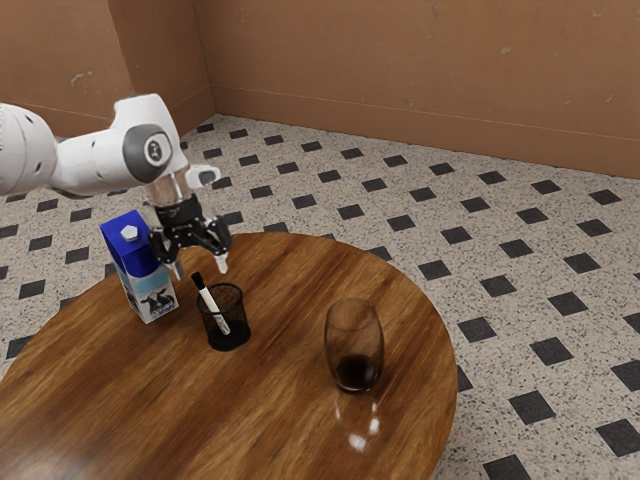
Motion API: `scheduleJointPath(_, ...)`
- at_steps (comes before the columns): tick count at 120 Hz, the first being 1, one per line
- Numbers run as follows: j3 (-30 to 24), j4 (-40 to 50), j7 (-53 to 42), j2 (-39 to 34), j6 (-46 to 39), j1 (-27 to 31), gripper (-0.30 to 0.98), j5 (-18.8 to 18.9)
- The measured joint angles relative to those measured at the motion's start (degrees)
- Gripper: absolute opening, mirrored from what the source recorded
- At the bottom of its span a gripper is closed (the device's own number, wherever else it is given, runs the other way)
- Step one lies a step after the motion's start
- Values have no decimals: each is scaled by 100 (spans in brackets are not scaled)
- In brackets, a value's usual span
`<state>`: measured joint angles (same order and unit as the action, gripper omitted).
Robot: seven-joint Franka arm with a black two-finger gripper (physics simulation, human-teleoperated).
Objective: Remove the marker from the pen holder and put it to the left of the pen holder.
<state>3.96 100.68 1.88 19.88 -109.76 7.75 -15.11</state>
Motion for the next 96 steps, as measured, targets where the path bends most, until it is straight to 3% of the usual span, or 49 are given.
scheduleJointPath(33, -94, 323, -213, -194, -200, 1, 54, -48)
scheduleJointPath(72, -97, 408, -384, -245, -286, 9, 9, -55)
scheduleJointPath(96, -112, 380, -446, -240, -289, 9, -3, -30)
